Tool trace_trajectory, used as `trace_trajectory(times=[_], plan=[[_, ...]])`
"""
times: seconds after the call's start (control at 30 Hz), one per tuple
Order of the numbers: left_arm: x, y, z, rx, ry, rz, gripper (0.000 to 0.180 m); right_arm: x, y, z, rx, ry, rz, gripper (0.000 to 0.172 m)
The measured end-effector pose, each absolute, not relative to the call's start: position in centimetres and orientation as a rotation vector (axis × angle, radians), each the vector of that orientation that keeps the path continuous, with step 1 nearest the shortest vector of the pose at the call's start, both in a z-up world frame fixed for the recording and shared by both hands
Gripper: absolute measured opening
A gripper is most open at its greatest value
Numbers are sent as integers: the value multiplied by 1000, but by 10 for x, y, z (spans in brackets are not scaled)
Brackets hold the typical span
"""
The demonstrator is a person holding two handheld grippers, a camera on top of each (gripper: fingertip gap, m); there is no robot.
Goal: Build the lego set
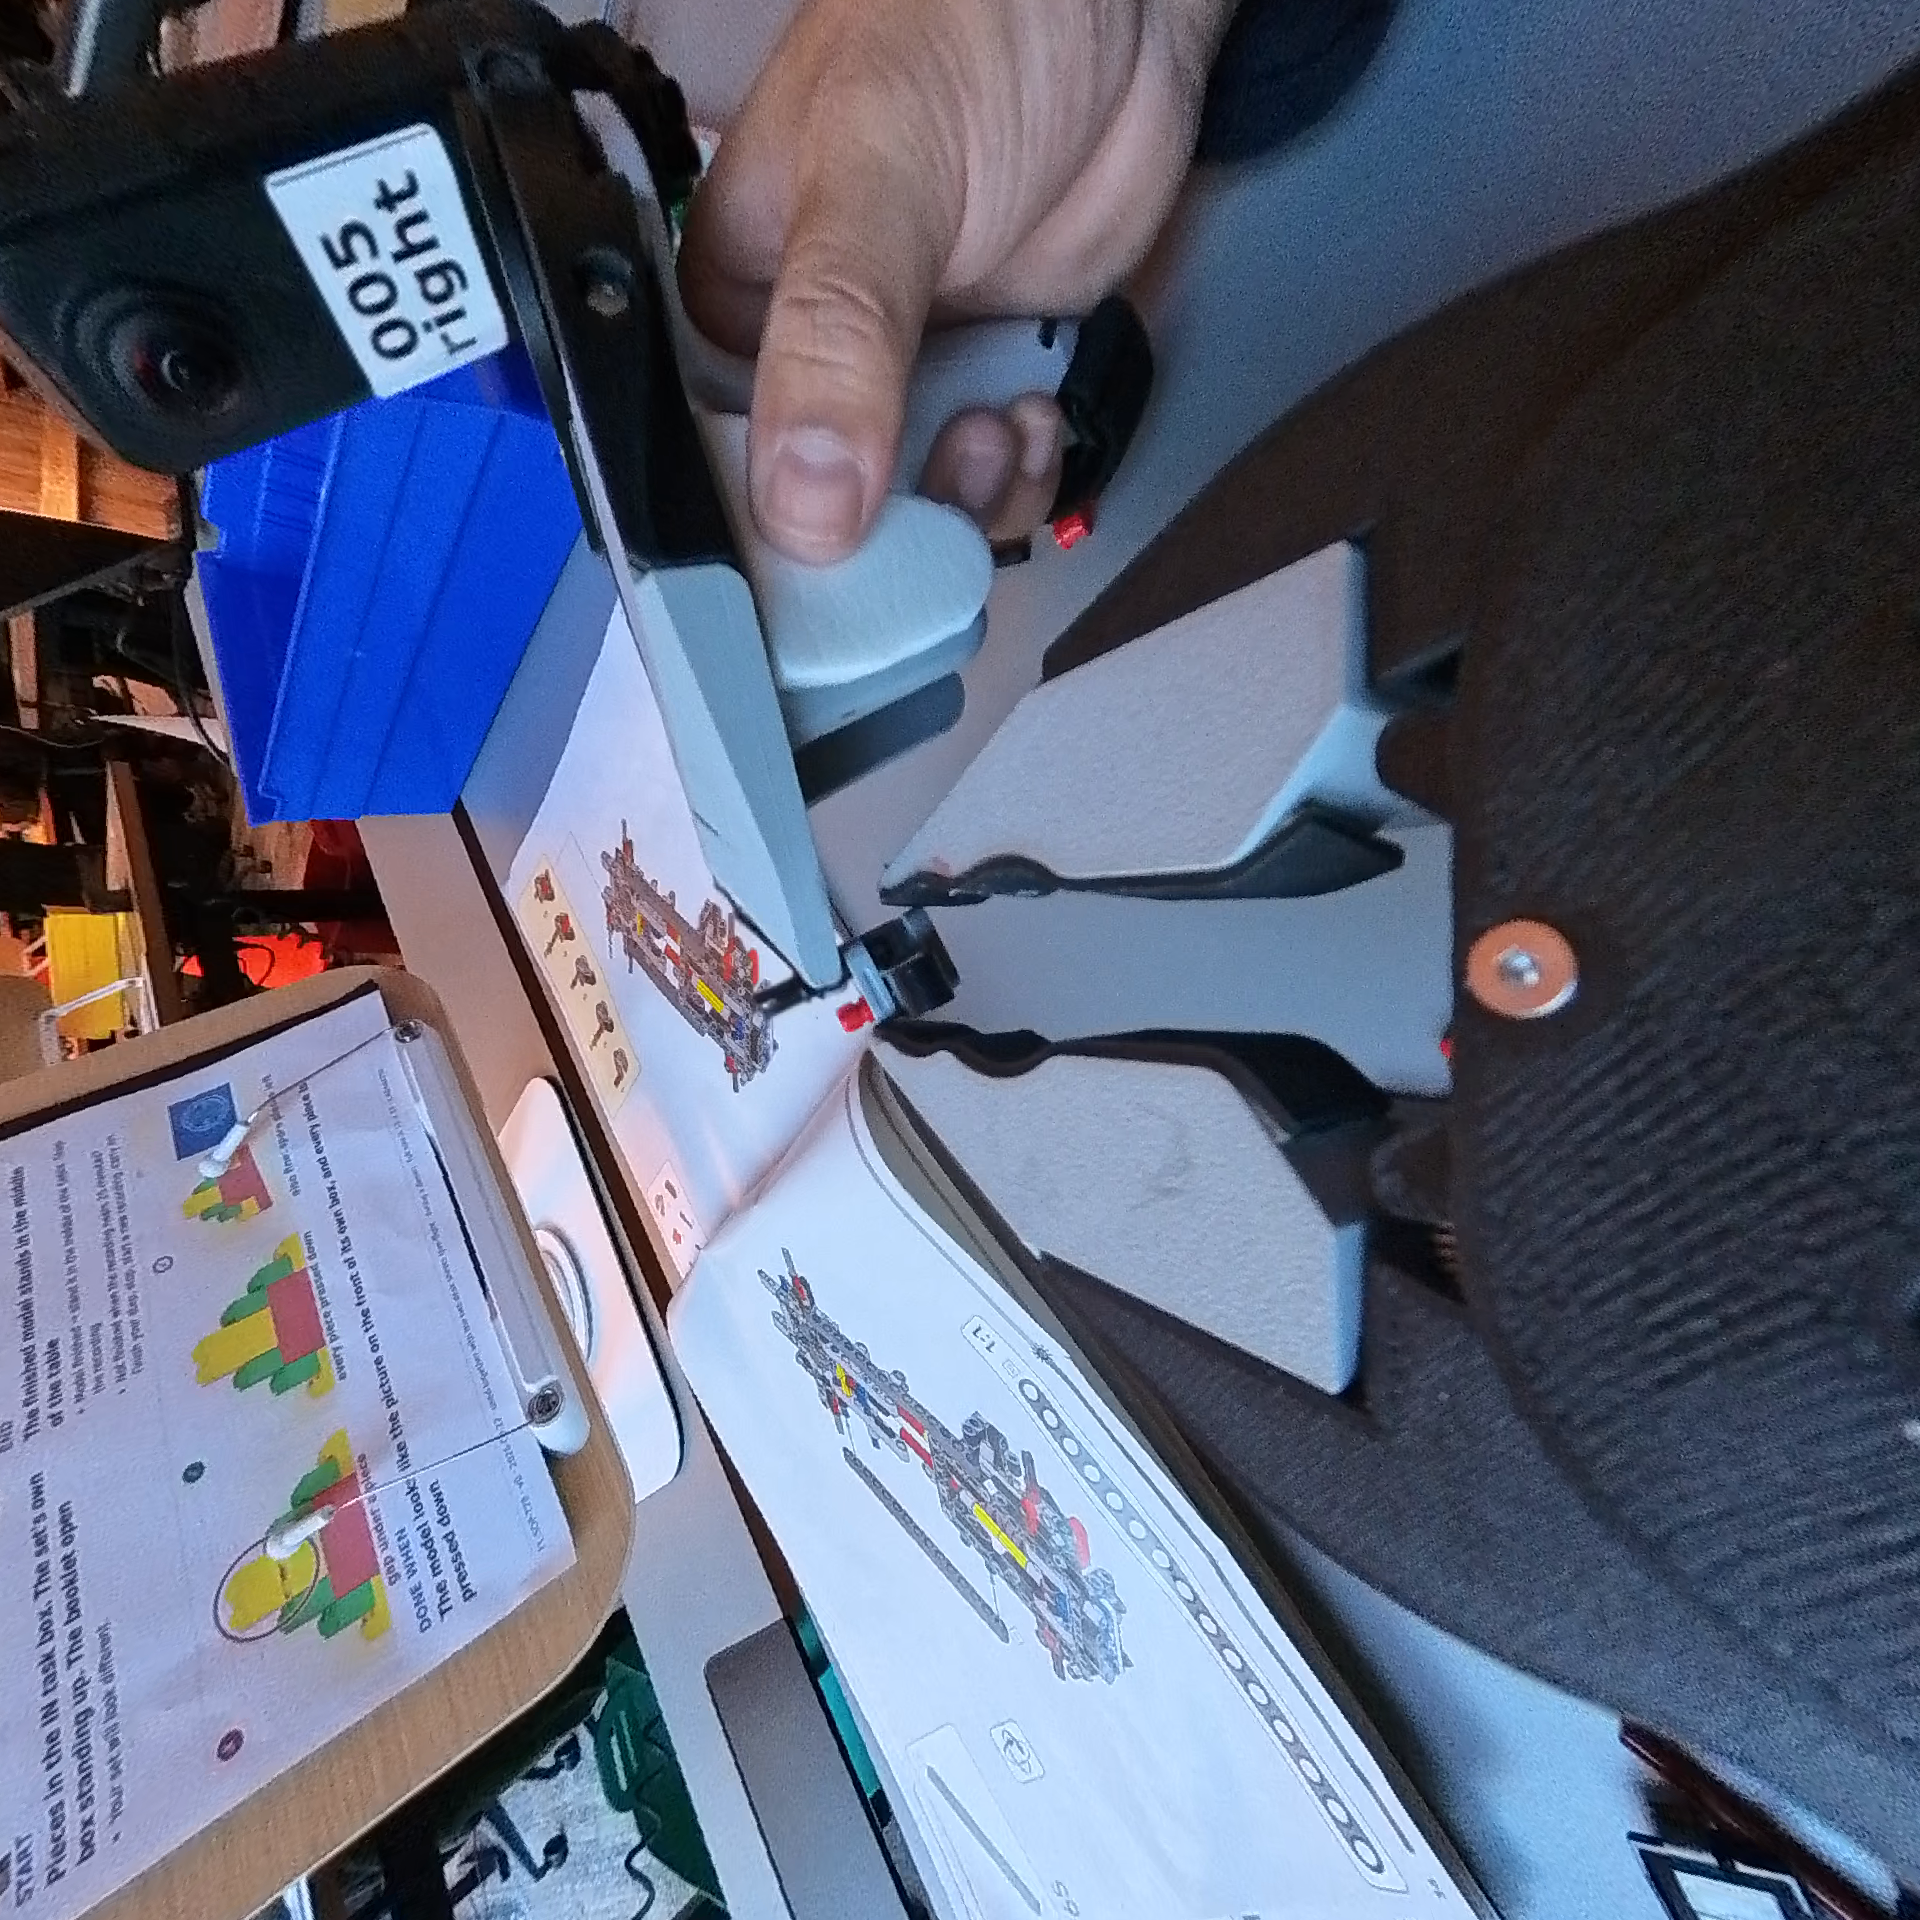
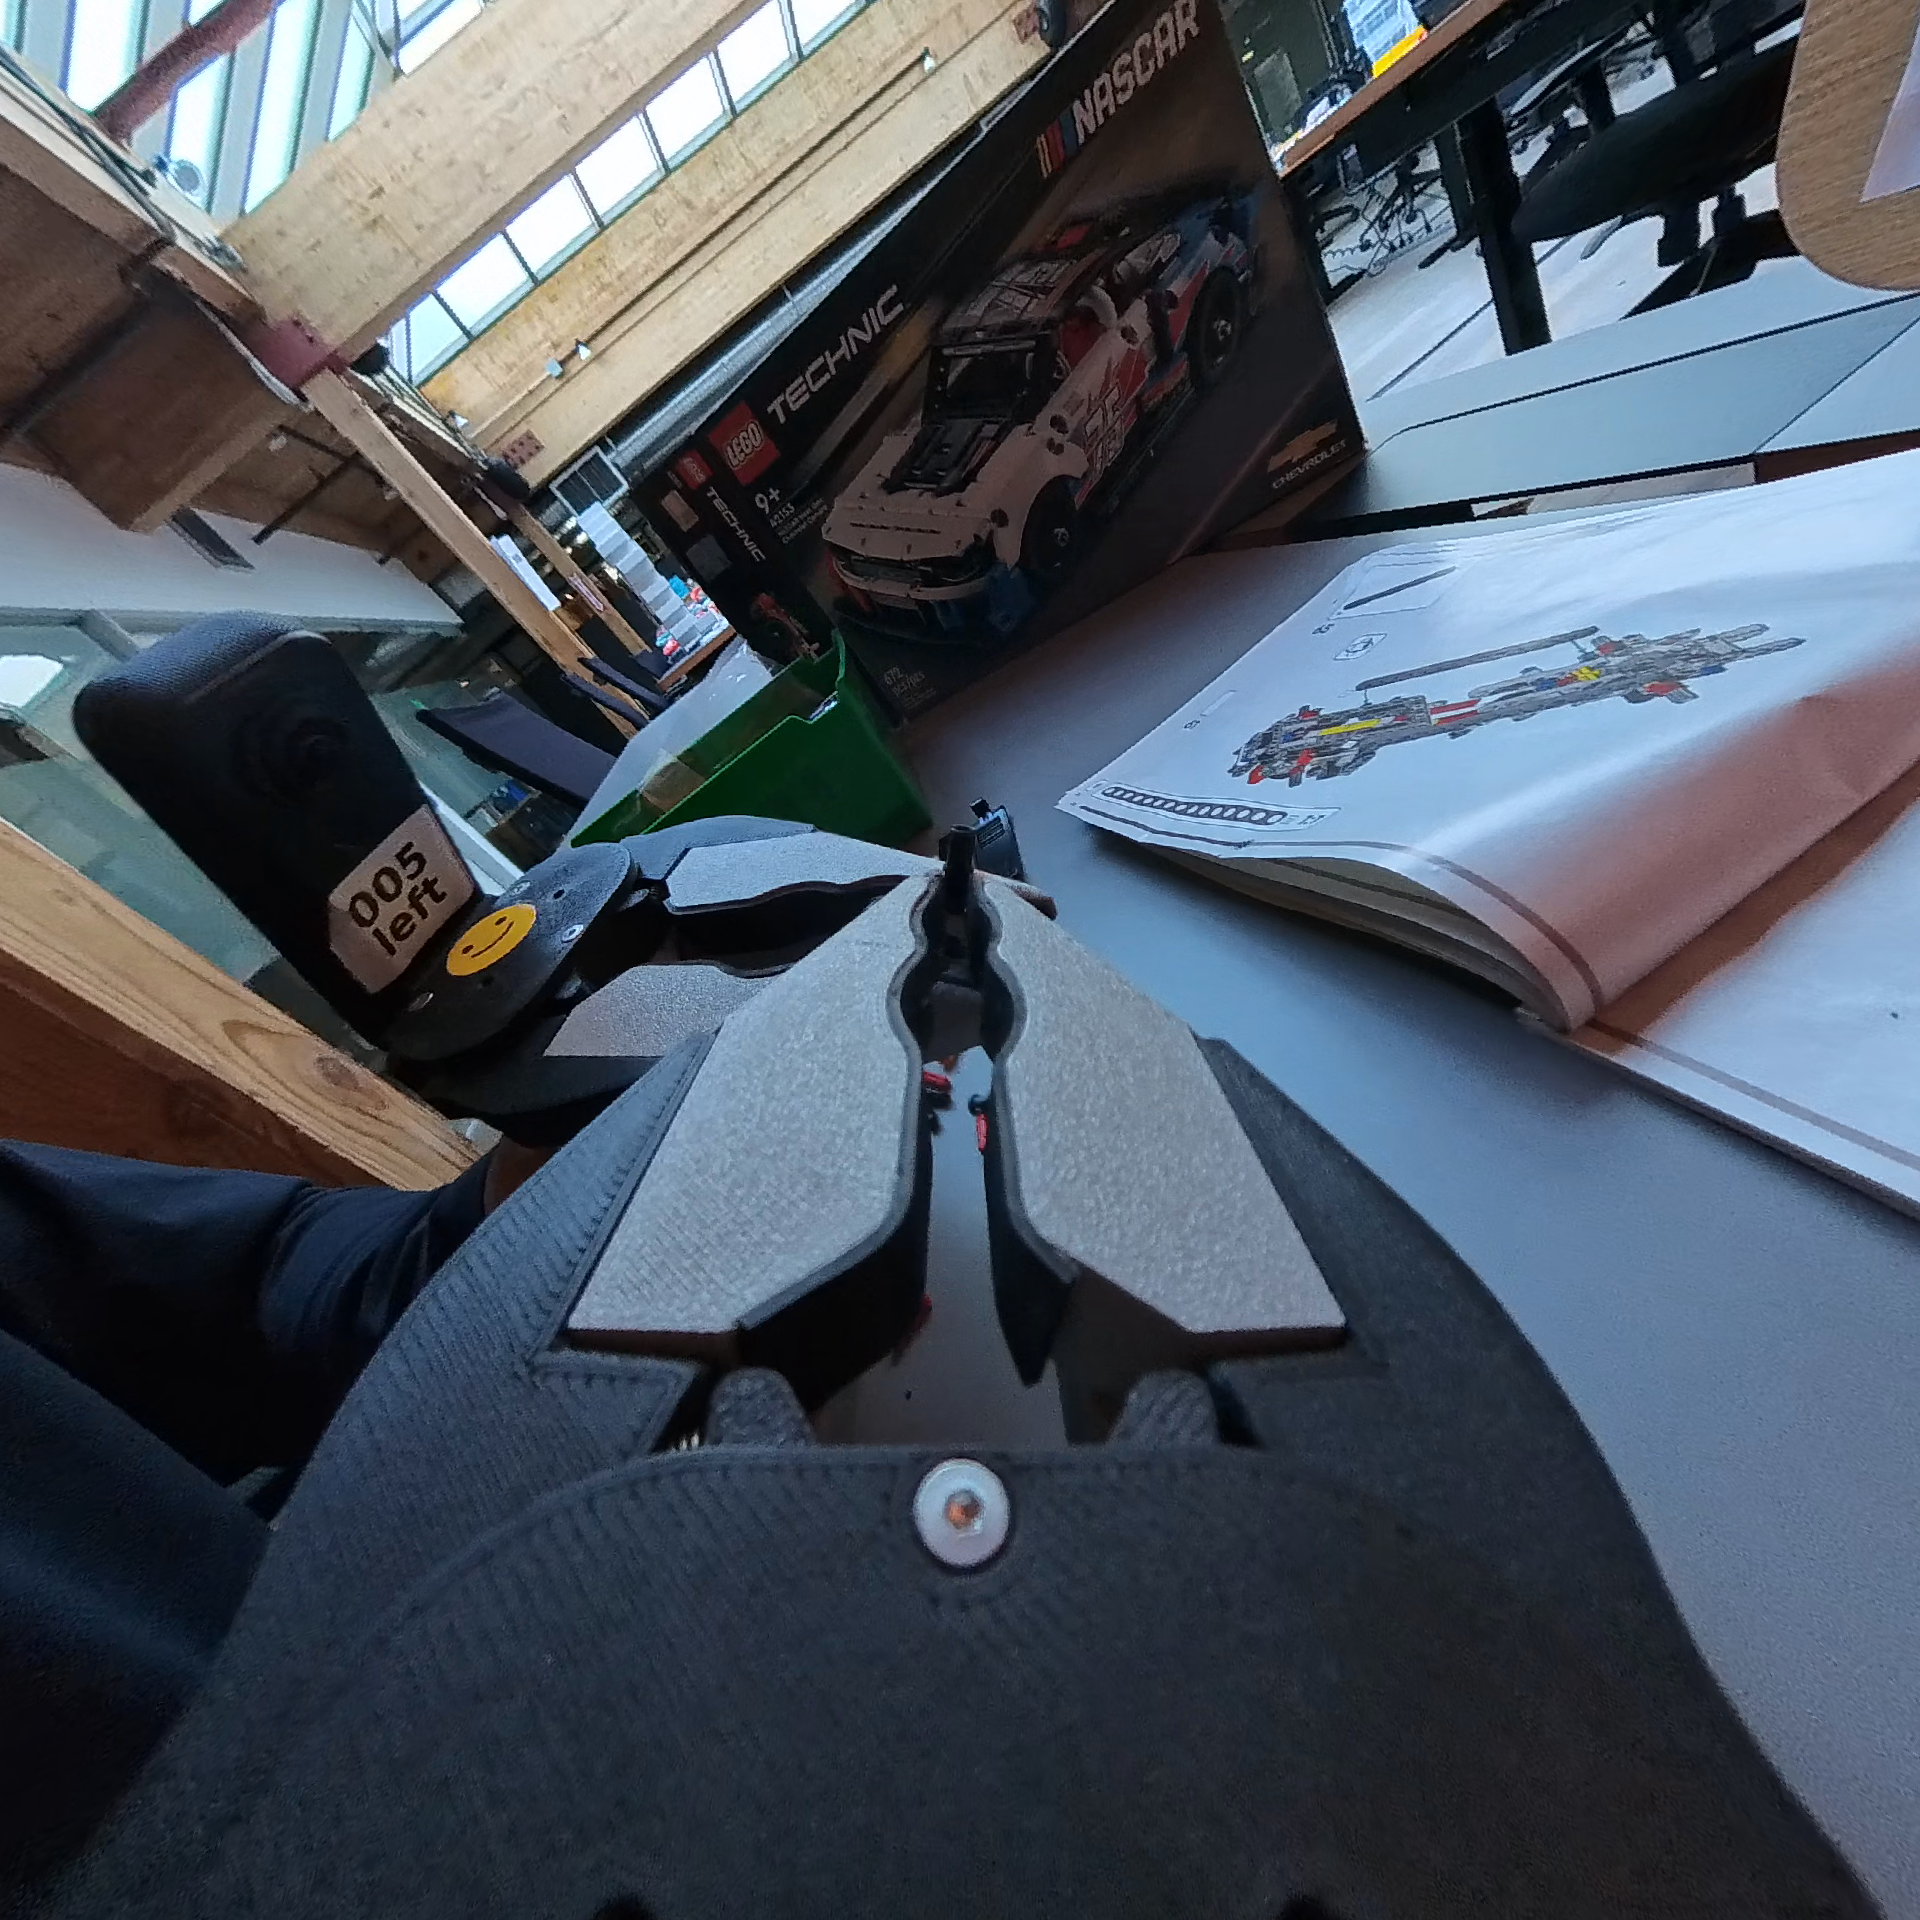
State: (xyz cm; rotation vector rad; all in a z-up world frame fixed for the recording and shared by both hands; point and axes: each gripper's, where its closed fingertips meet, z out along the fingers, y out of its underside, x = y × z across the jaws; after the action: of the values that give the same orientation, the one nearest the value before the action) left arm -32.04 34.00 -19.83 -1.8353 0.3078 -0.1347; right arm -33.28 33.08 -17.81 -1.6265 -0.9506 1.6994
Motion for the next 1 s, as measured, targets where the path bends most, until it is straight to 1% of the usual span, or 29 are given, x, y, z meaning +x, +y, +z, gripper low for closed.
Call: trace_trajectory(times=[0.37,0.4,0.47,0.53,0.73,0.83,1.0], plan=[[-322,338,-198,-1840,311,-149,18,-333,329,-176,-1621,-896,1816,0],[-322,338,-199,-1843,309,-156,18,-333,328,-176,-1620,-898,1827,3],[-321,338,-199,-1845,309,-163,18,-332,328,-176,-1625,-891,1838,4],[-320,338,-200,-1850,313,-164,18,-332,330,-178,-1634,-903,1802,0],[-319,340,-209,-1878,347,-103,21,-332,330,-186,-1647,-975,1683,0],[-319,339,-209,-1887,346,-138,19,-331,328,-186,-1640,-989,1669,0],[-318,343,-207,-1883,270,-169,17,-330,335,-183,-1662,-798,1710,0]])
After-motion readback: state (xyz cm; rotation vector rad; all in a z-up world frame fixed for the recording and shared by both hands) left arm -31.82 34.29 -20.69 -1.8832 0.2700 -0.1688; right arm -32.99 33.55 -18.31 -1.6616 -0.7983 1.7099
